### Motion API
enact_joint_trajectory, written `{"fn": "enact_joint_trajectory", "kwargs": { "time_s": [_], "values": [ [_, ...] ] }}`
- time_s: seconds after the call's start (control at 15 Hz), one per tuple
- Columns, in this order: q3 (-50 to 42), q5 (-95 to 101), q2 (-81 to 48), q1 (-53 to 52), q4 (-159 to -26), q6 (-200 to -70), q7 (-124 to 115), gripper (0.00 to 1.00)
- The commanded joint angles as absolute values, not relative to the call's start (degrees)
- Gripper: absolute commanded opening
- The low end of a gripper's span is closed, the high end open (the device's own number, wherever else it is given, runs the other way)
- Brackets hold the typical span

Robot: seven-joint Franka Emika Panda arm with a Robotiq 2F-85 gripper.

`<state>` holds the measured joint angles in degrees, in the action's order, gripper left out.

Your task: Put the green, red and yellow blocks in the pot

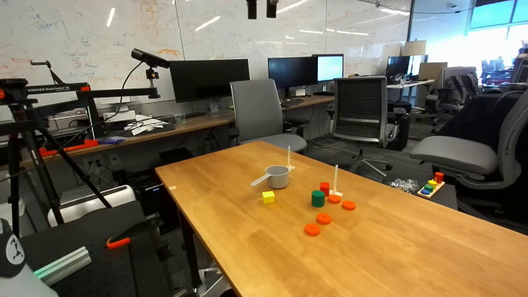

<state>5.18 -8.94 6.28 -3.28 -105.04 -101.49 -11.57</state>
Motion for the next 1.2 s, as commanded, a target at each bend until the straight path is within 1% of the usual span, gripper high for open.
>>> {"fn": "enact_joint_trajectory", "kwargs": {
  "time_s": [0.0, 0.07, 0.2, 0.33, 0.53, 1.13],
  "values": [
    [4.78, -7.72, -7.95, -2.99, -92.72, -101.73, -20.03, 1.00],
    [4.62, -8.69, -0.32, -3.36, -100.32, -102.35, -15.52, 1.00],
    [4.19, -8.60, -5.93, -3.46, -96.79, -102.73, -17.58, 1.00],
    [4.04, -8.59, -8.30, -3.53, -94.93, -102.80, -18.22, 1.00],
    [3.44, -7.66, -10.24, -3.33, -94.59, -104.18, -20.07, 1.00],
    [-1.25, -4.97, -21.94, -2.46, -92.08, -101.08, -21.08, 1.00]
  ]
}}
